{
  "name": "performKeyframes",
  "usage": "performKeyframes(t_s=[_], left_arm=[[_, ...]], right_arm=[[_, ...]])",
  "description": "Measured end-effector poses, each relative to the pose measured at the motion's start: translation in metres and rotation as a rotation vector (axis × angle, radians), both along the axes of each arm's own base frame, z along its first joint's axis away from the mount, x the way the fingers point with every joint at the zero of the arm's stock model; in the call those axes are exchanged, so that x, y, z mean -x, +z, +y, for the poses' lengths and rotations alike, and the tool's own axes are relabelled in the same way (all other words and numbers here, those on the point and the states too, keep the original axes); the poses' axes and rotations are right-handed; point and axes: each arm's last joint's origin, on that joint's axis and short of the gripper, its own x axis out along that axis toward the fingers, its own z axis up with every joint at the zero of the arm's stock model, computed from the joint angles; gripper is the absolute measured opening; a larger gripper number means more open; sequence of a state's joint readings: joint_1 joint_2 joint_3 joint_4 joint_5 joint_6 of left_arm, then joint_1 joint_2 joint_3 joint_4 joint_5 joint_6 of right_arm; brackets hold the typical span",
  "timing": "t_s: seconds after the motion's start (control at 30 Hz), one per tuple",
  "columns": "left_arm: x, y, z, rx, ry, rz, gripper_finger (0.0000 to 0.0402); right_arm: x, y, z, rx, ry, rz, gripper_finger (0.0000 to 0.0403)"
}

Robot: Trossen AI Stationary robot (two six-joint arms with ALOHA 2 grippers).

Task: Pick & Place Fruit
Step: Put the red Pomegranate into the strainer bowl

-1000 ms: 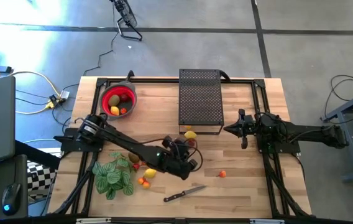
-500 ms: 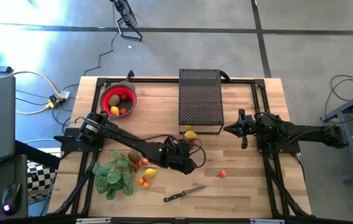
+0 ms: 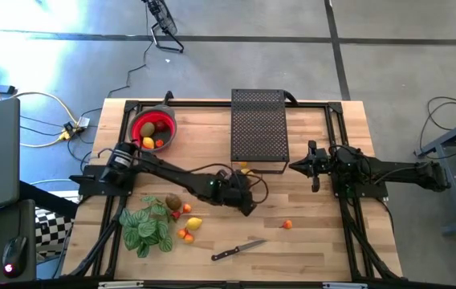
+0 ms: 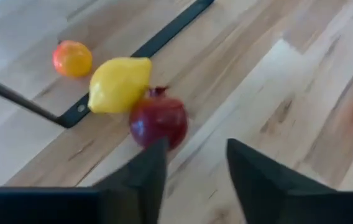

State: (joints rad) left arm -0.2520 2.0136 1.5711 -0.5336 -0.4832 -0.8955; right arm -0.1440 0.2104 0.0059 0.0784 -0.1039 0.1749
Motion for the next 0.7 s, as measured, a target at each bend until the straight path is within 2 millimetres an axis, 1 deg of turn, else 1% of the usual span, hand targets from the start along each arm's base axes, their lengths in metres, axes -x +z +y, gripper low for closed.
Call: performKeyframes(t_s=[0.1, 0.17, 0.23, 0.3, 0.43, 0.7], left_arm=[[-0.005, -0.006, 0.001, 0.000, 0.006, -0.006, 0.0231], [-0.003, -0.013, 0.002, -0.010, 0.006, 0.038, 0.0268], [-0.006, -0.015, 0.001, -0.005, 0.006, 0.017, 0.0297], [-0.005, -0.015, 0.000, -0.009, 0.004, 0.027, 0.0318], [-0.005, -0.016, 0.000, -0.010, 0.001, 0.028, 0.0336], [-0.006, -0.016, 0.000, 0.009, 0.030, 0.010, 0.0338]], right_arm=[[0.000, 0.000, 0.000, 0.006, 0.001, 0.001, 0.0002], [0.000, 0.000, 0.000, 0.010, 0.001, 0.001, 0.0002], [0.000, 0.000, 0.000, 0.014, 0.002, 0.005, 0.0002], [0.000, 0.000, 0.000, 0.014, 0.002, 0.006, 0.0002], [0.000, -0.001, 0.000, 0.014, 0.002, 0.008, 0.0002], [0.000, -0.001, 0.000, 0.013, 0.002, 0.010, 0.0002]])
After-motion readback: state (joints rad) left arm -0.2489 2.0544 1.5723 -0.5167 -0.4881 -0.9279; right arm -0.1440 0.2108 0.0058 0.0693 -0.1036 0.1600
